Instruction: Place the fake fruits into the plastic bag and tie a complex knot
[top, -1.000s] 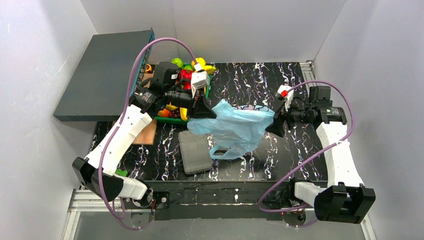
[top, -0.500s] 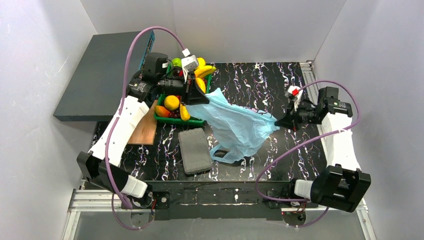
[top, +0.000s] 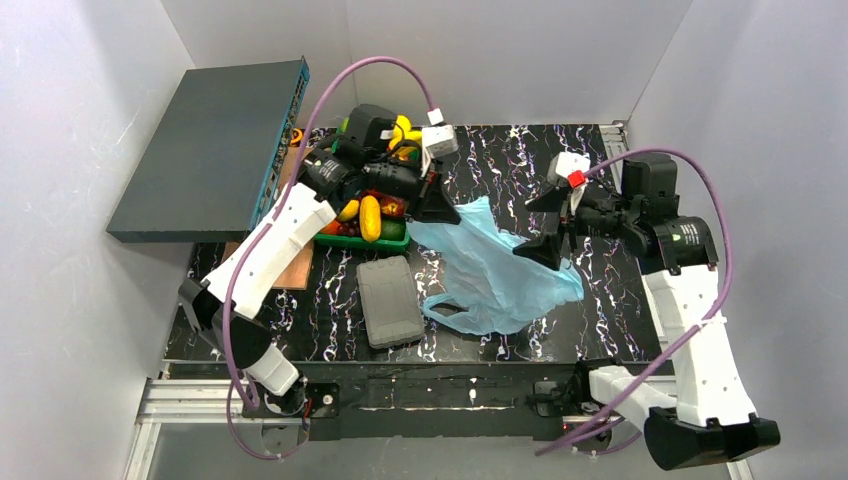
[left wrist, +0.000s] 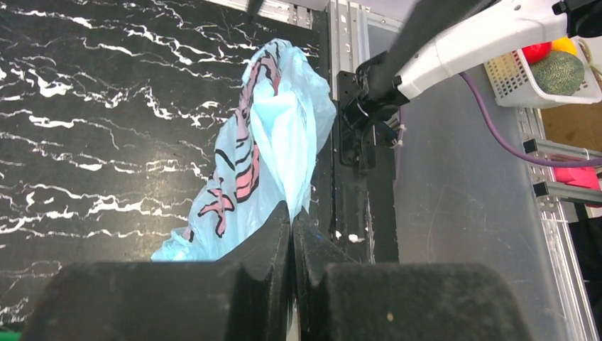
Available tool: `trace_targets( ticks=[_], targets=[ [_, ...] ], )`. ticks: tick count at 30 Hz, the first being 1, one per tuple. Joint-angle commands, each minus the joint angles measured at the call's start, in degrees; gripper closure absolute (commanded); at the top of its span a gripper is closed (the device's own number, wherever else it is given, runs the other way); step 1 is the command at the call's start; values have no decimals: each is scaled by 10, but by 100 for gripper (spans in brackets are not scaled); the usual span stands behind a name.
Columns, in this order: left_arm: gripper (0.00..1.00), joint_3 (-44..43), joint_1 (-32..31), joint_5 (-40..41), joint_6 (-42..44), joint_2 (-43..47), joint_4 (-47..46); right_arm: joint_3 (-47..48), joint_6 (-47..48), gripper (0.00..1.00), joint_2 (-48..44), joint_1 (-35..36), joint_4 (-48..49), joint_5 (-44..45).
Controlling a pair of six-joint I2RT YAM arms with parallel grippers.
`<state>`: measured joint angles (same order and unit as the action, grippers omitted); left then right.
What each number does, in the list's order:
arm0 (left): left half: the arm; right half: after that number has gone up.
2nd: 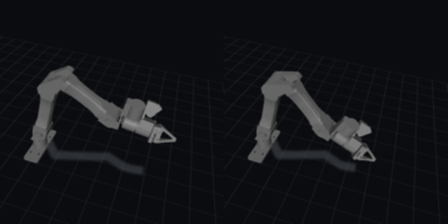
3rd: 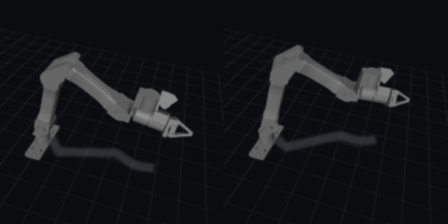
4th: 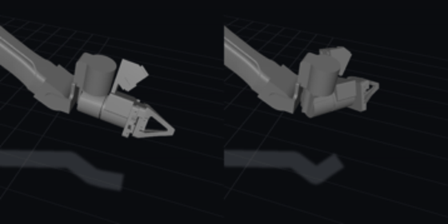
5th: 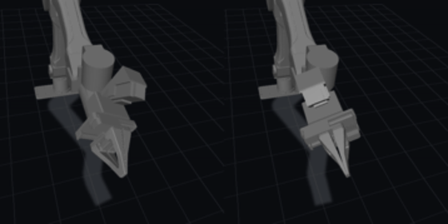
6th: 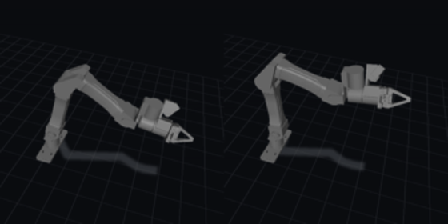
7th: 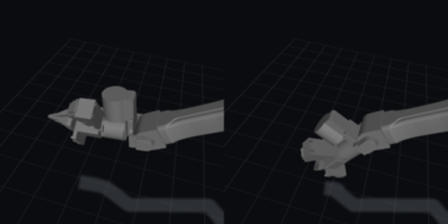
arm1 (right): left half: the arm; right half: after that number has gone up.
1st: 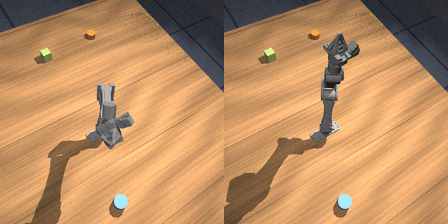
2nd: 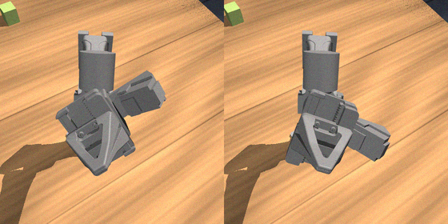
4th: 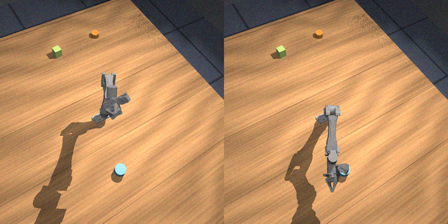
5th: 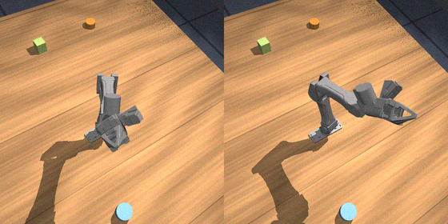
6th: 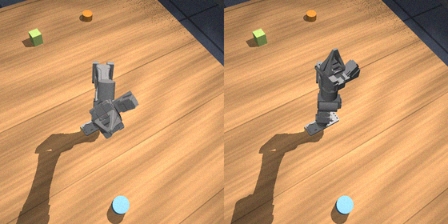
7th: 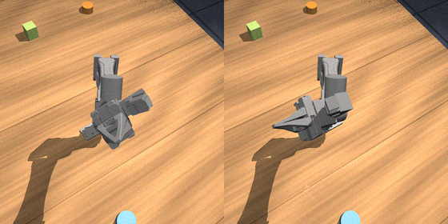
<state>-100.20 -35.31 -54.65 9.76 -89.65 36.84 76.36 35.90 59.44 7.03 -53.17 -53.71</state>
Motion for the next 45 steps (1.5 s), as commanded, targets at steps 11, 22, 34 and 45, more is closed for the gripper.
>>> trace_targets(
  ticks=[11,22,34,45],
  targets=[
    [99,-156,-26,41,9,-45,91,49,-73,99,64,155,150,110],
    [2,64,229,-37,-105,97,-118,-192,10,99,-172,62,492,-24],
    [2,188,102,61,194,138,62,-526,625,99,-384,130,182,-3],
    [13,264,-110,104,356,124,63,-555,638,99,-439,135,121,-1]
  ],
)
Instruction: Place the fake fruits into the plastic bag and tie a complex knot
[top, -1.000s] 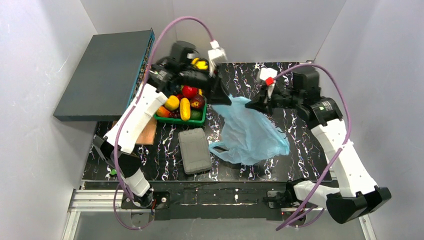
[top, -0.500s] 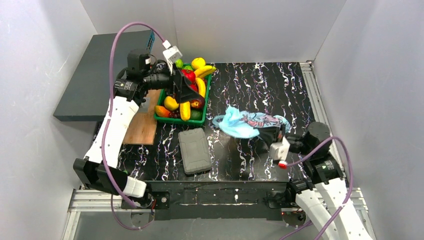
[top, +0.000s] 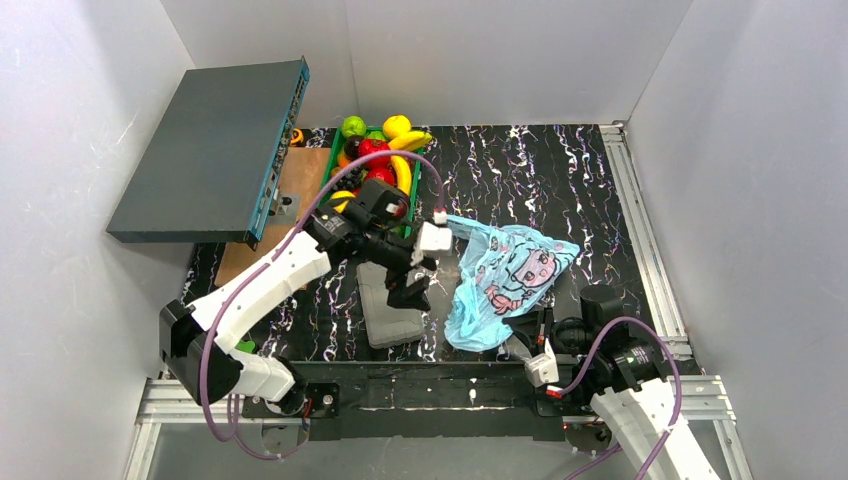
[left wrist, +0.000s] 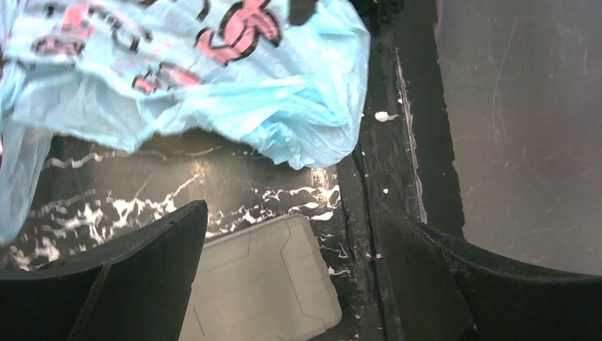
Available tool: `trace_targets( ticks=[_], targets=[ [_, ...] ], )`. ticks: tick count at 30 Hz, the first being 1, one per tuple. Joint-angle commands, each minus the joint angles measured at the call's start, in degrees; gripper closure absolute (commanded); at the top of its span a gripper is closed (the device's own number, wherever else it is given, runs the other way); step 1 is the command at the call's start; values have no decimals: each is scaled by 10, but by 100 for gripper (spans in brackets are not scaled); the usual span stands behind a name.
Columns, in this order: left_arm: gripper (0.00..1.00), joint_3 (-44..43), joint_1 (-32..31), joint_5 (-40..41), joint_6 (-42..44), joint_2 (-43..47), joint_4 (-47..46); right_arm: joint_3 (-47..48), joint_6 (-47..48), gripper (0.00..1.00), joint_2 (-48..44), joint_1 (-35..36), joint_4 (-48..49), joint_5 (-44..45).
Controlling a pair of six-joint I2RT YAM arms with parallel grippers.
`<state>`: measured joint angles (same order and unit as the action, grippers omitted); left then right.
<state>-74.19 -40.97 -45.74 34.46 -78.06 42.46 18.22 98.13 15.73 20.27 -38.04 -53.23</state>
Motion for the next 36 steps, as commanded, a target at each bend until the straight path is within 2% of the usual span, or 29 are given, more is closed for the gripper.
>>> trace_targets(
  ticks=[1,3,6,9,13,19,21,25,28,33,36],
  targets=[
    [13,8,-69,20,132,9,6,28,13,99,-3,3,-30,-7],
    [18,2,-92,19,167,3,7,26,13,99,-6,3,-30,-9],
    [33,-30,-124,37,246,-12,35,27,-1,99,-10,3,-28,-12],
    [38,-22,-169,65,345,-9,58,37,-10,99,-3,3,-36,-14],
    [42,-8,-203,82,416,-22,58,38,-10,99,-1,3,-29,-23],
    [42,-70,-212,83,447,-99,56,37,-11,99,3,3,-24,-28],
    [39,-81,-215,84,467,-118,59,39,-18,99,3,3,-20,-27],
    [23,-75,-222,102,525,-142,66,40,-27,99,0,3,-19,-26],
    [21,-75,-226,116,550,-161,73,41,-32,99,-7,3,-21,-28],
    [30,-76,-226,134,556,-187,58,43,-44,99,-11,3,-19,-32],
    [44,-71,-228,131,550,-189,41,45,-56,99,-11,3,-16,-31]
  ],
)
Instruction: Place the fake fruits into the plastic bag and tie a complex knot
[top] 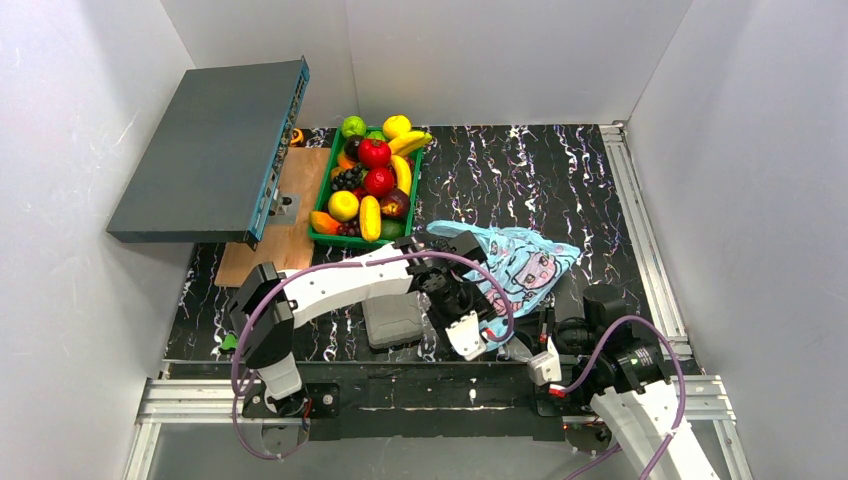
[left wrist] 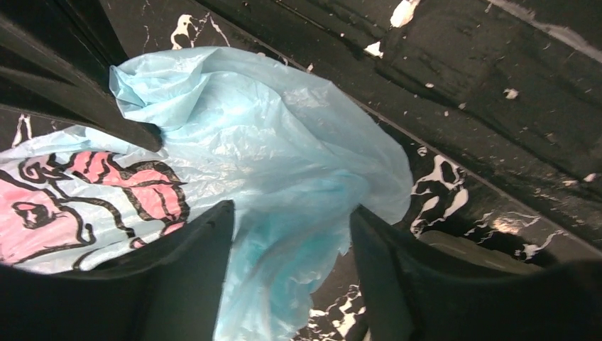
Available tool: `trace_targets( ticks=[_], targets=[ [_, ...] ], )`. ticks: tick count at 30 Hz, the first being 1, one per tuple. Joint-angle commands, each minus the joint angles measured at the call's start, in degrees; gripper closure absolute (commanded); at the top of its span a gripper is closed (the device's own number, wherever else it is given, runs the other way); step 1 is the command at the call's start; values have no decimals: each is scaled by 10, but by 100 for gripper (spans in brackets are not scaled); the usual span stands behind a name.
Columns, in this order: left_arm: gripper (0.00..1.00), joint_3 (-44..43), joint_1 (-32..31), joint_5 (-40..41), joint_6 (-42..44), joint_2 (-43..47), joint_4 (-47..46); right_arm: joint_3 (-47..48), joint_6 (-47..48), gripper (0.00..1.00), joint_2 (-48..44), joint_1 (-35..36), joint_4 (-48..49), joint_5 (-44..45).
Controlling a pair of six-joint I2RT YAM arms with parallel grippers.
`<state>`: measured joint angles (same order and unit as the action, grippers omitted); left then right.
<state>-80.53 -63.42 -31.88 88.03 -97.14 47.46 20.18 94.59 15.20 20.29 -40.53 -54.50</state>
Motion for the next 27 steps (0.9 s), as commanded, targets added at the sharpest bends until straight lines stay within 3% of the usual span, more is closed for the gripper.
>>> trace_targets(
  ticks=[1,5,7,10,14,16,21,27],
  targets=[
    [50,-8,-3,-8,13,3,-9,25,-21,99,-5,3,8,-16],
    [88,-16,2,2,-24,22,20,33,-46,99,-14,3,4,7],
    [100,-17,23,-15,-59,45,39,44,-100,99,-19,3,15,41],
    [100,-1,85,-45,-123,94,37,64,-152,99,-24,3,-4,108],
    [100,11,214,-53,-202,136,-2,69,-225,99,-38,2,7,224],
    [100,-2,299,-61,-240,139,-27,73,-249,99,-41,2,14,268],
    [100,-53,436,-71,-307,115,-76,101,-310,99,-20,-4,39,365],
    [100,-92,516,-80,-335,95,-95,126,-328,99,-28,-15,-12,378]
  ],
)
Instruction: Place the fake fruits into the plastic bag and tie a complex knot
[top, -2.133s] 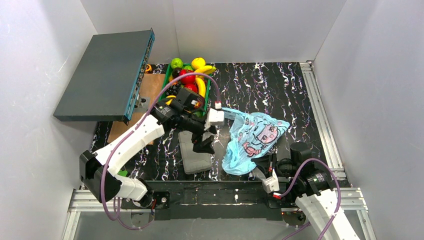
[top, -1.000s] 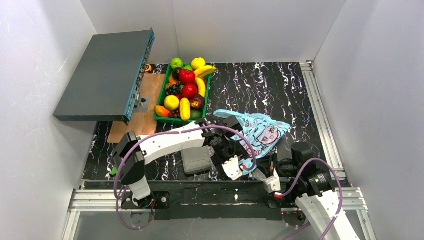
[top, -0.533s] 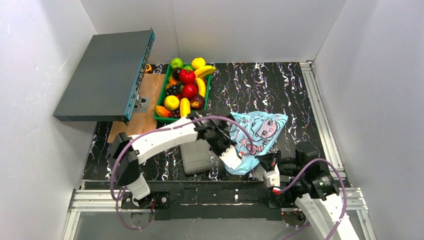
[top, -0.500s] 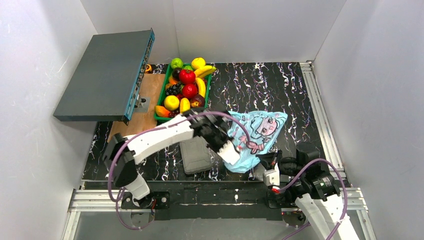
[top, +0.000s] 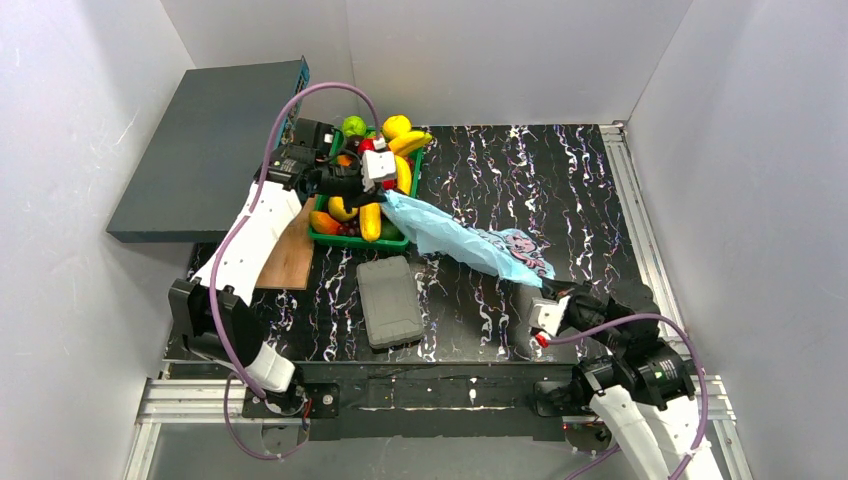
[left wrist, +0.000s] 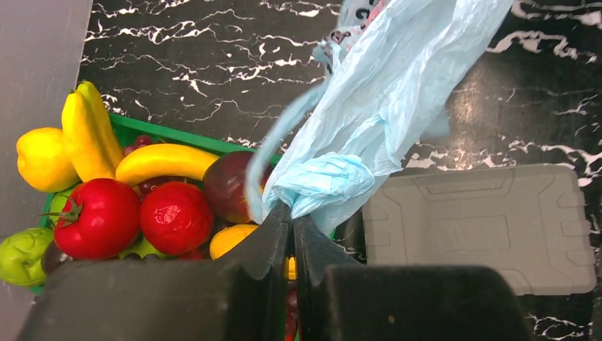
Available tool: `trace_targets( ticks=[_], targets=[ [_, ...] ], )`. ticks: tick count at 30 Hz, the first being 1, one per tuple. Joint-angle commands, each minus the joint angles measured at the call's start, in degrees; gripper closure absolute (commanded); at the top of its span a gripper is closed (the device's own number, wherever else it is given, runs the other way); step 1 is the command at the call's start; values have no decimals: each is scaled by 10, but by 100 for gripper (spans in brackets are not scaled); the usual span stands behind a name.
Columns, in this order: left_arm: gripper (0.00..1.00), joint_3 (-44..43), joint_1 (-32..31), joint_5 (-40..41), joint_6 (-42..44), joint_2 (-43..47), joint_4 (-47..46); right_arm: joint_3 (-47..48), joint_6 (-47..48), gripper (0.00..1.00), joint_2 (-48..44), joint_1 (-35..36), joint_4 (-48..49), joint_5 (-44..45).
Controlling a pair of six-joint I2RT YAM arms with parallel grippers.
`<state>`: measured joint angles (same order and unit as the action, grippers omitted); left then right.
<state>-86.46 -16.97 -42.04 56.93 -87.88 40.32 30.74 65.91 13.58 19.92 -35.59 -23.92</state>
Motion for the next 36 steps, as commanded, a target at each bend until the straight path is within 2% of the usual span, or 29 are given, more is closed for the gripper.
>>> trace_targets(
  ticks=[1,6,7,8,9,10,11,13,15,17,19,20,21,22,23,24,28,31,32,36],
  targets=[
    [100,-28,52,20,-20,7,-18,20,-40,99,-17,-12,-77,67],
    [100,31,26,-13,37,55,57,51,-56,99,4,-12,-156,8],
    [100,43,13,-11,68,65,88,69,-69,90,25,-12,-173,-9],
    [100,60,-5,-4,95,79,117,96,-78,66,50,-12,-196,-35],
    [100,83,-22,2,112,94,131,123,-84,30,76,-12,-238,-63],
    [100,105,-36,4,126,111,141,157,-89,5,102,-12,-273,-97],
    [100,127,-54,6,137,133,150,203,-87,2,128,-12,-309,-137],
    [100,166,-81,14,167,156,175,265,-89,2,175,-12,-368,-209],
    [100,207,-105,32,221,178,207,313,-137,2,207,-12,-380,-267],
    [100,249,-126,53,263,207,221,341,-207,1,228,-12,-349,-295],
    [100,286,-141,62,296,237,230,348,-299,2,245,-12,-279,-274],
    [91,301,-148,69,310,249,236,348,-328,2,258,-12,-248,-251],
    [72,306,-152,77,315,262,242,346,-354,1,272,-12,-221,-217],
    [54,303,-154,77,306,271,243,343,-379,1,291,-13,-192,-180],
    [42,291,-154,75,278,276,237,341,-397,2,322,-17,-164,-136],
    [36,269,-154,71,240,274,232,339,-413,2,347,-24,-145,-117],
    [33,143,-144,63,60,208,211,360,-485,4,472,-105,-90,-129],
    [32,86,-99,57,-29,161,171,397,-524,8,559,-166,-91,-173],
    [31,85,-96,70,-47,152,152,409,-522,9,583,-175,-98,-179],
    [21,130,-95,111,-25,128,90,406,-522,9,641,-180,-88,-185]
  ],
)
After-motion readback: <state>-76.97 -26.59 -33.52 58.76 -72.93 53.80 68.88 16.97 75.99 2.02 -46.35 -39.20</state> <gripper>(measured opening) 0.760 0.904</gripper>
